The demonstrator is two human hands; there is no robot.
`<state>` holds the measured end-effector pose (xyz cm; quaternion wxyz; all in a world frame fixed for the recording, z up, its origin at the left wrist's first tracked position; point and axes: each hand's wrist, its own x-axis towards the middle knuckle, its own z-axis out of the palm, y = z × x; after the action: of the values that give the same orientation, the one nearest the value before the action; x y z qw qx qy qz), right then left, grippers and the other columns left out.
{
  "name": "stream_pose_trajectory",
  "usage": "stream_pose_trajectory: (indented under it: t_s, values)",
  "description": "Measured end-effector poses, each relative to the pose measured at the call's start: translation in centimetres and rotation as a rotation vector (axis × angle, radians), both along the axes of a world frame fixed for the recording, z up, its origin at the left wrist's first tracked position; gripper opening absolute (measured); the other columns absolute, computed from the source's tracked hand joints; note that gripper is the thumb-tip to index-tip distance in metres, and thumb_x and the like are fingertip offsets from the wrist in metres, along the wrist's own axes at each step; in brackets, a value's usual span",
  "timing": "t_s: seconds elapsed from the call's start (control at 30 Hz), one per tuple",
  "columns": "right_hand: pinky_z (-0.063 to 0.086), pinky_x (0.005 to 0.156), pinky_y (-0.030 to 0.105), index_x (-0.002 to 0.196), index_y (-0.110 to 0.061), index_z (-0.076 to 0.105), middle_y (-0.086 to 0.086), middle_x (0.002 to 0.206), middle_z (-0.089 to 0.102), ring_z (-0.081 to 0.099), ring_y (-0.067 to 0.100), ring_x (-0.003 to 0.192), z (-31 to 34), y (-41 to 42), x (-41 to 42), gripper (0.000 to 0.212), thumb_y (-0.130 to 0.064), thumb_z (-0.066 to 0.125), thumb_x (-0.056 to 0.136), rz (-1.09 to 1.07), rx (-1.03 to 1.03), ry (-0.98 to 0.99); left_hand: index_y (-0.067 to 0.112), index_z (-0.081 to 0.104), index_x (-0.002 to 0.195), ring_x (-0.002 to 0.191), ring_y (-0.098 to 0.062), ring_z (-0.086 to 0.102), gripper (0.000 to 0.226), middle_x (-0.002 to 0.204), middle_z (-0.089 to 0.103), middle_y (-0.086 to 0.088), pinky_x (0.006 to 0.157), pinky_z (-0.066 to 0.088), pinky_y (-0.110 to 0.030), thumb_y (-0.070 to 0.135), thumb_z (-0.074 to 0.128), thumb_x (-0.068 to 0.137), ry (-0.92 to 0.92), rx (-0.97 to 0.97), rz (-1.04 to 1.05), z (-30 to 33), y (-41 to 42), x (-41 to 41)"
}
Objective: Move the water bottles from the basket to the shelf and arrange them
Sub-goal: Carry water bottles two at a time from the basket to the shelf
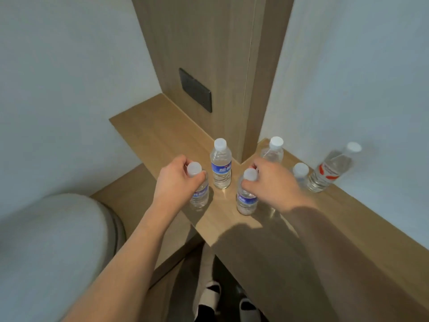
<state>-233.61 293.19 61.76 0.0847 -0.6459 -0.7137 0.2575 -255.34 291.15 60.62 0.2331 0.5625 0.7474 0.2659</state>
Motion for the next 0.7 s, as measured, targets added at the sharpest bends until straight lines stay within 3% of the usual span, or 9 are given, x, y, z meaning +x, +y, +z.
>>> stream_pose_trajectory:
  t_s: [0.1, 0.17, 0.27, 0.43, 0.57, 0.7]
  values:
    - [0.046, 0.071, 0.033, 0.094, -0.027, 0.049, -0.003, 0.087, 0.061, 0.06, 0.02, 0.084, -1.3, 0.9, -0.5, 0.019, -0.036, 0.062, 0.084, -0.072, -0.079, 0.004, 0.018, 0.055, 0.091, 0.07, -0.013, 0.062, 0.026, 0.076, 0.063, 0.005, 0.057, 0.051, -0.031, 0.038, 0.07, 0.083, -0.027, -0.038, -0.02, -1.9, 1.5, -0.7]
    - [0.045, 0.073, 0.033, 0.097, -0.029, 0.048, -0.003, 0.089, 0.061, 0.059, 0.021, 0.086, -1.6, 1.2, -0.6, 0.021, -0.036, 0.062, 0.084, -0.124, -0.102, -0.005, 0.02, 0.055, 0.096, 0.074, -0.018, 0.065, 0.028, 0.081, 0.066, 0.002, 0.063, 0.055, -0.036, 0.041, 0.067, 0.084, -0.008, -0.048, -0.032, -2.5, 2.1, -1.3]
    - [0.045, 0.073, 0.033, 0.1, -0.028, 0.05, -0.002, 0.092, 0.062, 0.06, 0.022, 0.086, -1.7, 0.5, -0.5, 0.021, -0.038, 0.061, 0.085, -0.156, -0.094, -0.014, 0.024, 0.054, 0.104, 0.081, -0.025, 0.067, 0.032, 0.087, 0.069, -0.001, 0.071, 0.058, -0.042, 0.048, 0.061, 0.084, 0.094, -0.117, -0.119, -2.0, 2.8, -1.8]
    - [0.053, 0.082, 0.04, 0.116, -0.027, 0.051, -0.003, 0.106, 0.065, 0.062, 0.019, 0.093, -0.6, -1.5, -0.2, 0.032, -0.037, 0.061, 0.087, -0.136, -0.068, 0.018, 0.022, 0.051, 0.119, 0.088, -0.03, 0.065, 0.045, 0.1, 0.069, -0.008, 0.069, 0.05, -0.034, 0.05, 0.058, 0.086, 0.298, -0.198, -0.216, 0.1, 2.9, -1.8]
    - [0.048, 0.078, 0.032, 0.135, -0.024, 0.044, -0.006, 0.105, 0.061, 0.06, 0.015, 0.092, 0.8, -2.9, 0.5, 0.051, -0.034, 0.063, 0.089, -0.235, 0.013, 0.102, 0.014, 0.046, 0.132, 0.097, -0.03, 0.061, 0.054, 0.11, 0.062, -0.011, 0.074, 0.05, -0.038, 0.046, 0.057, 0.09, 0.338, 0.09, -0.186, 2.1, 2.6, -1.7]
    - [0.042, 0.083, 0.027, 0.136, -0.019, 0.05, -0.003, 0.117, 0.06, 0.059, 0.016, 0.102, 1.8, -5.0, 2.2, 0.048, -0.03, 0.061, 0.09, -0.357, 0.135, 0.127, 0.006, 0.052, 0.13, 0.105, -0.028, 0.055, 0.044, 0.116, 0.059, -0.012, 0.087, 0.046, -0.039, 0.031, 0.058, 0.094, 0.259, 0.388, -0.393, 2.9, 3.4, 1.5]
